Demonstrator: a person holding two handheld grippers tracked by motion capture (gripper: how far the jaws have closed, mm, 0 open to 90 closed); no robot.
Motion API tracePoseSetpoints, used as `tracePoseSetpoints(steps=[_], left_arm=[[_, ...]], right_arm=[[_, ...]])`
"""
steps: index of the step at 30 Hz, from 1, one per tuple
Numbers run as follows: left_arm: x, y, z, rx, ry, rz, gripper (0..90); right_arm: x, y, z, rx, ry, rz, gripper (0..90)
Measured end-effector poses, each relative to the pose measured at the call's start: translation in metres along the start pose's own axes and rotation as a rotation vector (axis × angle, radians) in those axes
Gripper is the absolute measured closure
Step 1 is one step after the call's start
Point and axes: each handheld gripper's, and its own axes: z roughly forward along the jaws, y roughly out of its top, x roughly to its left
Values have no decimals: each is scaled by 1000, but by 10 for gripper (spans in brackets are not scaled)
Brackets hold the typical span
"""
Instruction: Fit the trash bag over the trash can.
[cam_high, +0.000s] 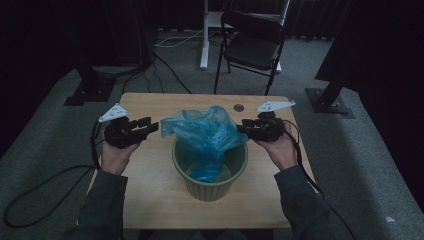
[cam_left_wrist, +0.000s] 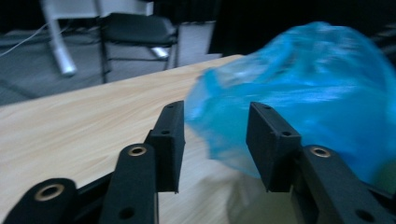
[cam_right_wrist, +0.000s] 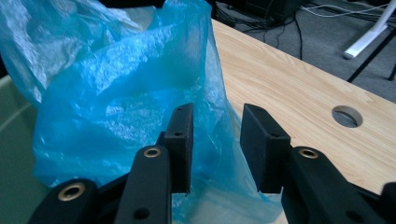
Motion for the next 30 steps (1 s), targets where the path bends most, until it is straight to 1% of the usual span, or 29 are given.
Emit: tracePoseSetpoints(steps=[1, 2, 4, 5, 6, 8, 9, 10, 11, 12, 13, 16, 18, 21, 22, 25, 27, 30], left_arm=[[-2, 1, 1, 3, -42, 11, 531], [-4, 3, 3, 12, -66, 20, 517], [-7, 5, 9, 37, -88, 34, 491], [-8, 5, 14, 56, -96, 33, 479], [-8, 5, 19, 78, -94, 34, 477], [-9, 2, 29, 115, -83, 34, 490], [-10, 1, 33, 128, -80, 33, 520], [-11, -1, 36, 142, -69, 38, 561], [-11, -1, 36, 142, -69, 38, 620], [-15, -5, 41, 160, -55, 59, 620], [-17, -7, 41, 165, -52, 68, 725], [-21, -8, 40, 163, -50, 93, 849], [-23, -8, 38, 160, -44, 107, 889], [-27, -8, 34, 159, -32, 122, 894], [-27, -9, 33, 160, -34, 124, 894], [-30, -13, 28, 164, -45, 128, 895], [-33, -17, 23, 169, -56, 129, 895], [-37, -25, 18, 187, -66, 140, 896]], right_arm=[[0, 0, 0, -4, 9, 8, 638], [-1, 1, 1, -5, 22, 14, 634], [-1, 1, 3, -1, 35, 16, 626], [0, 1, 5, 5, 40, 16, 623], [1, 0, 7, 13, 45, 19, 620], [2, -1, 12, 33, 50, 7, 616], [3, -1, 14, 44, 53, 4, 620], [3, -2, 16, 58, 57, -1, 646], [3, -2, 16, 58, 57, -1, 646], [4, -2, 17, 65, 54, -7, 692], [5, -3, 16, 65, 42, -14, 778], [7, -4, 9, 59, 44, -22, 853], [8, -5, 5, 58, 42, -33, 876], [10, -7, -1, 52, 49, -35, 891], [10, -8, -3, 50, 51, -29, 892], [11, -16, -9, 45, 66, -20, 895], [12, -23, -13, 46, 72, -22, 896], [14, -35, -22, 40, 103, -9, 896]])
